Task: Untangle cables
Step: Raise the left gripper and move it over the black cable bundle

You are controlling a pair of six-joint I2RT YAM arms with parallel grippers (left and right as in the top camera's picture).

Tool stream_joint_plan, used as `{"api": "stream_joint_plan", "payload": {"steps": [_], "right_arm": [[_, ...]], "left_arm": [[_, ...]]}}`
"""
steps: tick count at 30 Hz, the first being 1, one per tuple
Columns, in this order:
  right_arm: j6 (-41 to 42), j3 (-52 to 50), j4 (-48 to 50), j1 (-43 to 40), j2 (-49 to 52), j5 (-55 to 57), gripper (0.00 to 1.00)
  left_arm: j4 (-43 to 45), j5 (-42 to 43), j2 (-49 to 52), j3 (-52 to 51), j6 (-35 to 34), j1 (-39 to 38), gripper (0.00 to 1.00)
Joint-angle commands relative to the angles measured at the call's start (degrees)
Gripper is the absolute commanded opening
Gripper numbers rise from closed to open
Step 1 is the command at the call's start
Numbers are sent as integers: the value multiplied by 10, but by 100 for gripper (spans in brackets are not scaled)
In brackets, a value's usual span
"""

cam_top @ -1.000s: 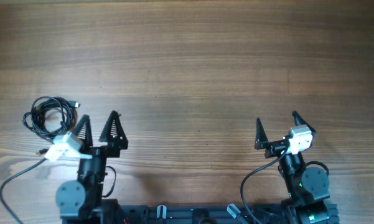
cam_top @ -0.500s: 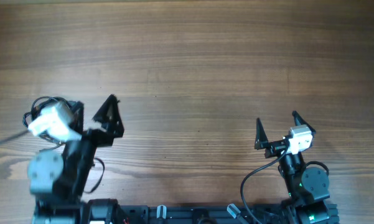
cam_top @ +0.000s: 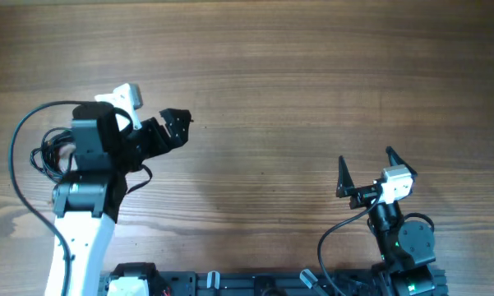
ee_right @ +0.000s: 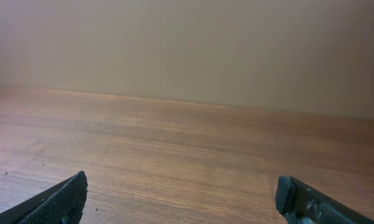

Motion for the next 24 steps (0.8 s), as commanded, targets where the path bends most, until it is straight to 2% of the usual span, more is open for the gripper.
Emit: {"api": "stream_joint_plan", "payload": {"steps": [1,2,3,4,9,12,15,18,21,23,24], "right_arm": [[-2,0,2,-2,2,-9,100],[-1,0,2,-2,2,-9,100],[-2,0,2,-2,2,-9,100],[-2,0,2,-2,2,-9,100],[-1,0,2,-2,2,-9,100],[-2,0,2,-2,2,-9,100],[-1,0,2,-2,2,-9,100],[-2,0,2,-2,2,-9,100],[-1,0,2,-2,2,-9,100],[-2,0,2,-2,2,-9,100],[-1,0,2,-2,2,-9,100]], "left_arm": [[-9,20,36,13,7,-2,98],[-9,20,42,13,7,-2,81],[-7,20,44,13,7,-2,35],[-5,20,45,13,7,-2,4],[-7,20,45,16,4,1,4],[-26,20,49,56,-24,18,4],[-90,14,74,150,-23,32,4],[-193,-46,122,268,-21,33,5],[-250,-92,155,327,-19,33,8],[-267,-97,163,330,-19,33,13],[-280,-97,167,330,-18,33,31]]}}
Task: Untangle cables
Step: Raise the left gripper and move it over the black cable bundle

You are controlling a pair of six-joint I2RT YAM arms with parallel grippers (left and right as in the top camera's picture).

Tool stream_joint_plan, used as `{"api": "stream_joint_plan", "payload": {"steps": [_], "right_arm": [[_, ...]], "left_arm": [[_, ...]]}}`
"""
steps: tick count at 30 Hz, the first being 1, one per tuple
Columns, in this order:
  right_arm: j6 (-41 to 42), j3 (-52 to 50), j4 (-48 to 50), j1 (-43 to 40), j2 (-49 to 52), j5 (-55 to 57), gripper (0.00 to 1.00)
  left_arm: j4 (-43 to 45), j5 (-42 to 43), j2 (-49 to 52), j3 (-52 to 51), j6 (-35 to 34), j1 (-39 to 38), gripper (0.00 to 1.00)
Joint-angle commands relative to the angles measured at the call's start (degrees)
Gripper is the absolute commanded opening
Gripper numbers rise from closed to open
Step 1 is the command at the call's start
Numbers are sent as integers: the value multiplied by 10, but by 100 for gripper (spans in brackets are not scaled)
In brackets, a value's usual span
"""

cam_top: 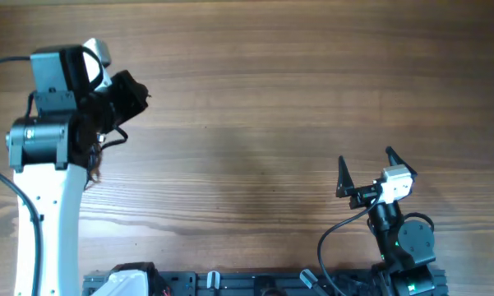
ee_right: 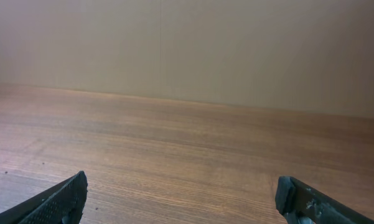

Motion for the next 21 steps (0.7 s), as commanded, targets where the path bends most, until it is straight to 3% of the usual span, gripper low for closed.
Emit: {"api": "stream_joint_plan", "payload": {"steps": [1,4,21], "right_arm": [[-2,0,2,-2,0,-9,100],[-1,0,2,-2,0,-9,100],[-1,0,2,-2,0,-9,100]], "left_arm": [[-36,-36,23,9,3,2,49],[-62,-36,43,9,3,2,100],[-75,-36,111,-2,2,2,100]]}}
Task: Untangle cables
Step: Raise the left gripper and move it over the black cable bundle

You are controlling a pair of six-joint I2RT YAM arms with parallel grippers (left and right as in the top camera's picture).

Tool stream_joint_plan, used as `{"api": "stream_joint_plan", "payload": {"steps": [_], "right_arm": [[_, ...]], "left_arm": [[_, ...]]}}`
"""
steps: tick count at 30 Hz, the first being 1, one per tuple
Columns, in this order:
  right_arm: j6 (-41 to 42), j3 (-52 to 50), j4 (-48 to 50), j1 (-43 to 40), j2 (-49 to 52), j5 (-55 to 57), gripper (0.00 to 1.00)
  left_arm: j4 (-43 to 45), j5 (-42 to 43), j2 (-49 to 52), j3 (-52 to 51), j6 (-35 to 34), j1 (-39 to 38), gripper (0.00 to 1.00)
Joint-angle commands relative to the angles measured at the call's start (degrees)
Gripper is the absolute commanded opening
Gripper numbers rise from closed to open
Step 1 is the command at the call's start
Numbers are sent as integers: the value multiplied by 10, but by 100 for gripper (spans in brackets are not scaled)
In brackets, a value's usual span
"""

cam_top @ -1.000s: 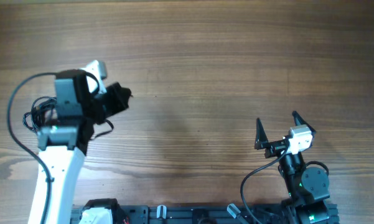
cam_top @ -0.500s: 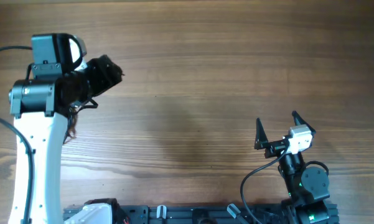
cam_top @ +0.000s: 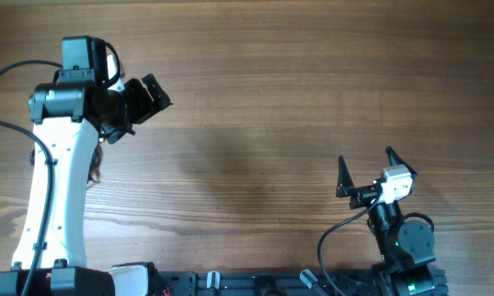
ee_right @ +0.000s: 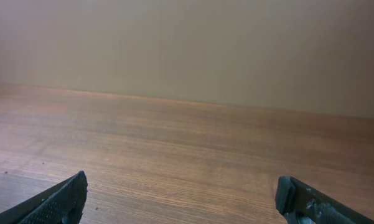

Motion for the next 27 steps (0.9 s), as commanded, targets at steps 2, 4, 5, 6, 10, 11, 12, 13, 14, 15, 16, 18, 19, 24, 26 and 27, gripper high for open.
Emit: {"api": "stream_joint_plan", "payload": {"steps": [2,4,5,6,10,11,12,13,14,15,16,18,19,24,26,27], "right_arm": [[-2,0,2,-2,0,-9,100],[-2,0,2,-2,0,-9,100],[-1,0,2,-2,0,-9,100],[-2,0,2,-2,0,-9,100],[-1,0,2,-2,0,-9,100],[-1,0,2,-2,0,-9,100],[-2,0,2,-2,0,-9,100],[-2,0,2,-2,0,-9,100],[-2,0,2,-2,0,-9,100],[-1,0,2,-2,0,-9,100],[-2,0,2,-2,0,-9,100],[-2,0,2,-2,0,-9,100],[-1,0,2,-2,0,-9,100],[-2,0,2,-2,0,-9,100],[-2,0,2,-2,0,-9,100],[-2,0,2,-2,0,-9,100]], "left_arm": [[0,-7,4,-4,0,2,100],[0,-7,4,-4,1,2,100],[0,-8,4,-4,1,2,100],[0,-8,4,-4,1,2,100],[0,-8,4,-4,1,2,100],[0,-8,4,-4,1,2,100],[0,-8,4,-4,1,2,100],[2,-8,4,-4,1,2,100],[2,-8,4,-4,1,2,100],[2,-8,4,-4,1,2,100],[2,-8,4,-4,1,2,100],[3,-8,4,-4,1,2,100],[4,-8,4,-4,1,2,100],[15,-8,4,-4,1,2,100],[21,-8,4,-4,1,2,100],[24,-8,4,-4,1,2,100]]}}
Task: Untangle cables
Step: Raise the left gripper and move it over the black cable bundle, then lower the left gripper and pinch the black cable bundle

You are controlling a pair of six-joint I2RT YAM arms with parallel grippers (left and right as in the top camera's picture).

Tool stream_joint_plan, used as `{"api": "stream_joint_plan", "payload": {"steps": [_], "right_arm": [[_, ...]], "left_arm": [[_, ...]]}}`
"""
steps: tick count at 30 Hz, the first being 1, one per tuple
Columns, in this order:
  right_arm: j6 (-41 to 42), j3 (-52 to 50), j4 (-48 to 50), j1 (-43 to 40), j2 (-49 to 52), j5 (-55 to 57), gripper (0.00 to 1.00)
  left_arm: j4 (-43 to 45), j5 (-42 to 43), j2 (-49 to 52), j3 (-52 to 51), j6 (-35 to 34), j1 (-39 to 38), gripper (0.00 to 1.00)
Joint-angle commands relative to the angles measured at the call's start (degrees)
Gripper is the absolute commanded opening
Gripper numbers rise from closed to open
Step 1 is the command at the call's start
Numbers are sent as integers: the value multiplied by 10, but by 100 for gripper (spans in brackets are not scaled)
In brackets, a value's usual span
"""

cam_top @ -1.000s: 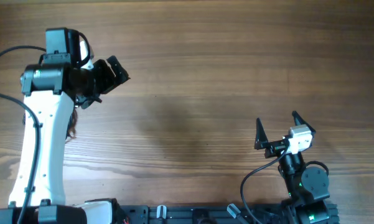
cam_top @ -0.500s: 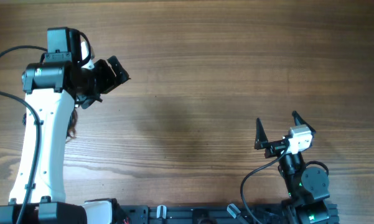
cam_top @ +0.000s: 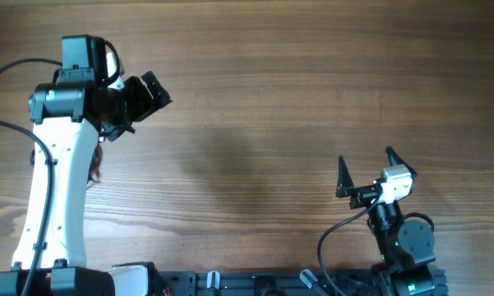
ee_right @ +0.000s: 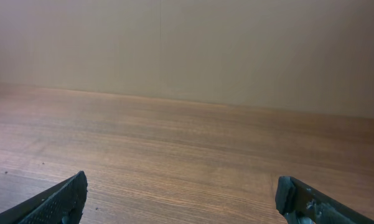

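In the overhead view my left gripper (cam_top: 153,90) hangs over the table's far left part, pointing right; its fingers are too foreshortened to tell their state. A short dark cable end (cam_top: 117,132) shows just below the wrist. A small dark bit of cable (cam_top: 94,169) peeks out beside the white left arm (cam_top: 53,189), which hides the rest of the tangle. My right gripper (cam_top: 366,167) (ee_right: 180,205) stands open near the front right, with bare wood between its fingertips (ee_right: 68,194).
The wooden table (cam_top: 271,107) stretches between the two arms. A pale wall (ee_right: 187,43) rises behind its far edge in the right wrist view. The left arm's own black supply cable (cam_top: 0,78) loops out at the far left.
First my left gripper was at the mid-left, with a black cable bundle showing left of the arm. Then the arm stood further back and left, hiding the bundle. After that the gripper sat slightly to the right and has stayed there. The right arm never moved.
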Motion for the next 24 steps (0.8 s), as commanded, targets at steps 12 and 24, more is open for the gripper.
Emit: {"api": "stream_joint_plan", "payload": {"steps": [12,24], "right_arm": [[-1,0,2,-2,0,-9,100],[-2,0,2,-2,1,-9,100]], "left_arm": [[16,-59,4,-3,1,2,100],[-12,-265,4,-61,-78,36,100]]}}
